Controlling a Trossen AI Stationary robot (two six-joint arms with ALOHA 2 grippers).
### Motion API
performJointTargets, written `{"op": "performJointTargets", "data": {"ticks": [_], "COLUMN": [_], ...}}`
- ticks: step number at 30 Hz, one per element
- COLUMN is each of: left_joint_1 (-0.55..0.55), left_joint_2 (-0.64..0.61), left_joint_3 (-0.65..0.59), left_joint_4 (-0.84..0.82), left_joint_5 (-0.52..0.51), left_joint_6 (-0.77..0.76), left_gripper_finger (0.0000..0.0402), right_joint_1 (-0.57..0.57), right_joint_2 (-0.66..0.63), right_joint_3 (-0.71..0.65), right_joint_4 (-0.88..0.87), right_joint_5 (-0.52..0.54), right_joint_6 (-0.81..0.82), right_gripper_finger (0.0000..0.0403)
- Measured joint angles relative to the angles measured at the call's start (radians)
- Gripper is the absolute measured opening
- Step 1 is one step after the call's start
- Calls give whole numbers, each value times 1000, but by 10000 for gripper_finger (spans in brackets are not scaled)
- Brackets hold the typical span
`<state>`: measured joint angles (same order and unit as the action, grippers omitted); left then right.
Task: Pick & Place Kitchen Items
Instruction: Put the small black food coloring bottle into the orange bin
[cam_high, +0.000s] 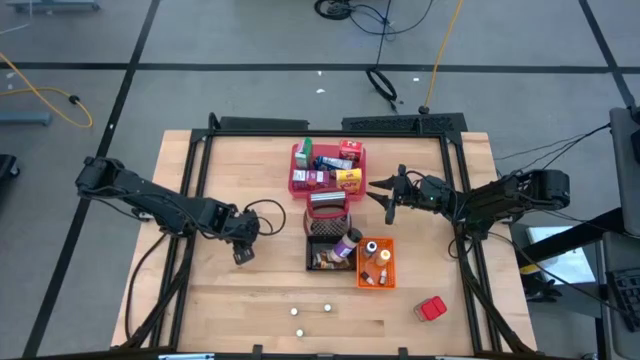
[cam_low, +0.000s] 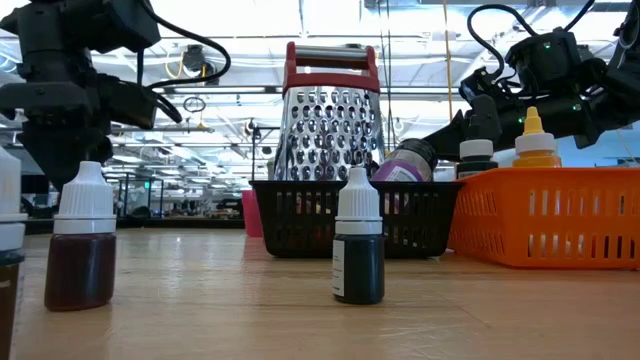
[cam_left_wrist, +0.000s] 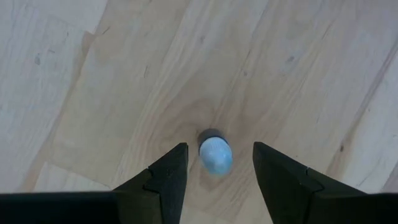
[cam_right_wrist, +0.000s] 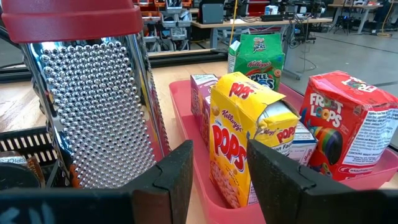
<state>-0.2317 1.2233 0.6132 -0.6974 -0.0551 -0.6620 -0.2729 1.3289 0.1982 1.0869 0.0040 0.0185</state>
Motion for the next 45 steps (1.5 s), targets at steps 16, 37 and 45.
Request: {"op": "performJointTargets", "data": {"ticks": [16,37,45], "left_joint_1": [0,0,0], "left_joint_2": [0,1,1], "left_joint_3": [2,320,513], "left_joint_4": [-2,-114,-14], "left_joint_5": [2,146,127], "left_joint_6": [36,26,144], "left_gripper_finger": [22,22,22], "right_joint_1": [0,0,0], "right_joint_2": [0,0,0], "right_joint_3": [0,0,0], "right_joint_4": [0,3,110], "right_joint_5": [0,-7,-118], "right_joint_6": [0,22,73], "right_gripper_finger": [141,141,141]}}
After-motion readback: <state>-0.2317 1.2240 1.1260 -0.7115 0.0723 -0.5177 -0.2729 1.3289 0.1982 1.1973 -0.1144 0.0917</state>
